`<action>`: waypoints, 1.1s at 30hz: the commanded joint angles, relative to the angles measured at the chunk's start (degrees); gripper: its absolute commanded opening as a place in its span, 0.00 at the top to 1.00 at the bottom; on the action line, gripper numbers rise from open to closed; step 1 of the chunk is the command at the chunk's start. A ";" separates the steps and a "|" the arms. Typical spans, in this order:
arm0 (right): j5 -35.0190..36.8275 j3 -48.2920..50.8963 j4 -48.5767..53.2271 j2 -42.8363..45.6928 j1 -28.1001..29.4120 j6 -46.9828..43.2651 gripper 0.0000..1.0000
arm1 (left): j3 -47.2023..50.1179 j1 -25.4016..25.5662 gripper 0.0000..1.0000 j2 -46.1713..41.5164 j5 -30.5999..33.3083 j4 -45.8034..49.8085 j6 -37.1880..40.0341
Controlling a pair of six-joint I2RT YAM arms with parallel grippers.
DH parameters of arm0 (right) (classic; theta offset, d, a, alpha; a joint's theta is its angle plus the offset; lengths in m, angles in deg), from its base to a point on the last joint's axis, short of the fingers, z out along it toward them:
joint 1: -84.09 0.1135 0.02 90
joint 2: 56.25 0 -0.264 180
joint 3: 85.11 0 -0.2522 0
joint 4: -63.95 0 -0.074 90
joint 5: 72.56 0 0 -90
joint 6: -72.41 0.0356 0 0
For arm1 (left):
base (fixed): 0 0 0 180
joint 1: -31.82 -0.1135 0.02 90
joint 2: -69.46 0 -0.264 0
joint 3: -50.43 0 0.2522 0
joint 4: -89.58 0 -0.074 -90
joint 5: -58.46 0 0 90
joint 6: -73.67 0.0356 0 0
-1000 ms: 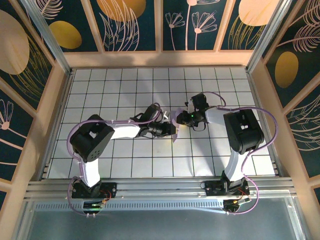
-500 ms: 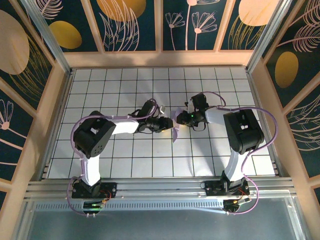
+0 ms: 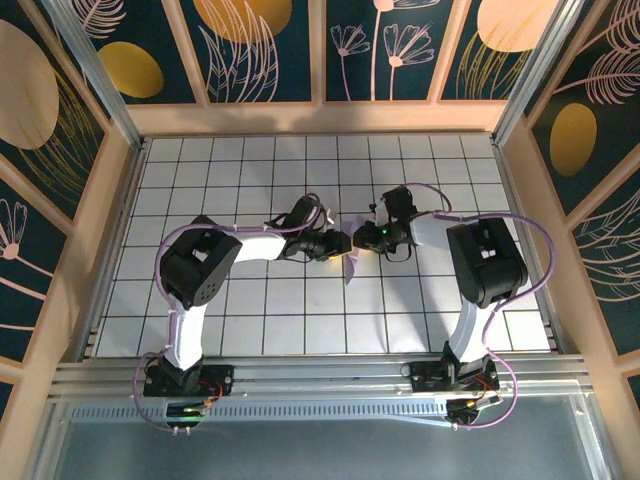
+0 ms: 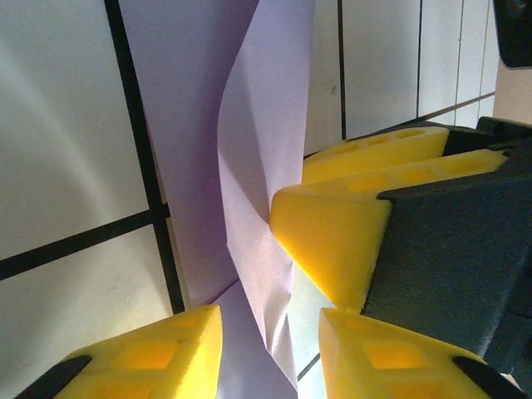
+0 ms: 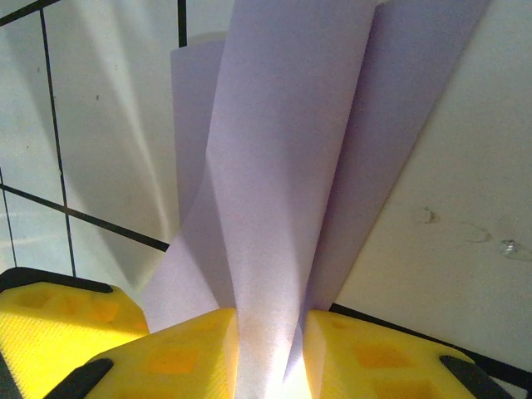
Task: Fold a paper plane with a square sheet of paper (fold left side to right side)
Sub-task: Fold the wing for the fifth time at the center of the table.
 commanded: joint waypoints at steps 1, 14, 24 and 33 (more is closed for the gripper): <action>6.58 -0.35 -3.80 -4.39 0.70 -2.71 0.70 | -2.10 -0.65 0.67 2.31 1.70 0.93 0.98; 6.76 -0.52 -3.69 -4.72 0.85 -2.54 0.70 | -1.65 -0.93 0.74 2.01 3.01 0.63 1.36; 6.76 -0.42 -3.78 -4.96 0.85 -2.54 0.70 | 0.23 -1.46 0.73 1.20 -0.93 -6.09 -0.22; 7.02 -0.70 -3.31 -5.14 0.88 -2.76 0.70 | -1.98 -1.45 0.80 2.75 0.53 -3.38 1.19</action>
